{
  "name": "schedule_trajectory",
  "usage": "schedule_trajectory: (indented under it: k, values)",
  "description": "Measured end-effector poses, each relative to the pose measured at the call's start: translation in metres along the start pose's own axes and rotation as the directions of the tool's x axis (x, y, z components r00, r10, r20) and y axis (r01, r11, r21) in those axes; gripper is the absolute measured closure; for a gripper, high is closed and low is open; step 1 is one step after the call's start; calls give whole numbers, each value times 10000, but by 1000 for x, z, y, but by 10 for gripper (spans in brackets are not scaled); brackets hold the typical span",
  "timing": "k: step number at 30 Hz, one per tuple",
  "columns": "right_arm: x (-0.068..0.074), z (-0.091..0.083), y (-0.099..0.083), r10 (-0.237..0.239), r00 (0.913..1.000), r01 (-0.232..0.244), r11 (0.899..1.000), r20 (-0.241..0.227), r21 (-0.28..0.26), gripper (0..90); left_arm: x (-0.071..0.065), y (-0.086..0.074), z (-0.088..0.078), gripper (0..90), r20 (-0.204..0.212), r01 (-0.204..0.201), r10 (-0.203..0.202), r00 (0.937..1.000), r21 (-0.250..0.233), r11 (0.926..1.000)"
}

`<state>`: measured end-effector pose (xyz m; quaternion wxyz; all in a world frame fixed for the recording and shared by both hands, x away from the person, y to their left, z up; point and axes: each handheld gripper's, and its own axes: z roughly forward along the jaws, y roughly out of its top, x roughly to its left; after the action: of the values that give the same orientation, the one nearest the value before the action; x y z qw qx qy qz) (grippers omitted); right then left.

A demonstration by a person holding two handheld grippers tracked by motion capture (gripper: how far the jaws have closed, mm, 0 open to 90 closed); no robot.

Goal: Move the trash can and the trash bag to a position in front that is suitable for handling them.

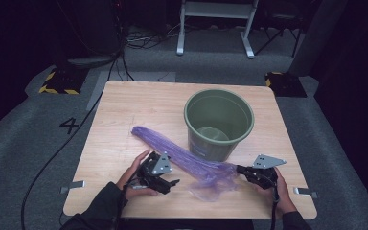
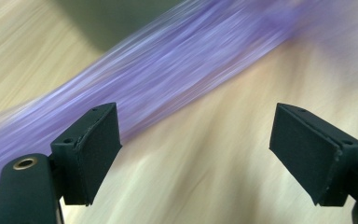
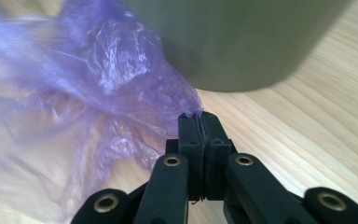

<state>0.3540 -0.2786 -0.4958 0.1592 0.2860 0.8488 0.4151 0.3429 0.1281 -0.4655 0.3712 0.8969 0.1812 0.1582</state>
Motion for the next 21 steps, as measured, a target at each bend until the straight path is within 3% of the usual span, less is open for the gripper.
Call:
schedule_trajectory:
  k: [4, 8, 12, 15, 21]
  values:
    - [-10, -3, -4, 253, 9994, -254, 9997, 221, 41, 899, 15, -16, -14, 158, -168, 611, -612, 9980, -72, 9981]
    - [-20, -4, -8, 543, 9969, -551, 9984, 570, 134, 890, 26, -27, -24, 159, -551, 798, -800, 9953, -67, 9968]
    - [-34, -7, -10, 869, 9908, -884, 9960, 1034, 98, 869, 43, -38, -27, 157, -764, 1407, -1407, 9871, -58, 9900]
    - [-39, -8, -12, 1002, 9888, -1013, 9949, 1105, 43, 855, 51, -45, -26, 157, -517, 1742, -1739, 9834, 29, 9847]
    - [-48, -13, -16, 1293, 9798, -1299, 9915, 1527, -58, 688, 60, -55, -23, 159, 155, 2143, -2148, 9765, 259, 9764]
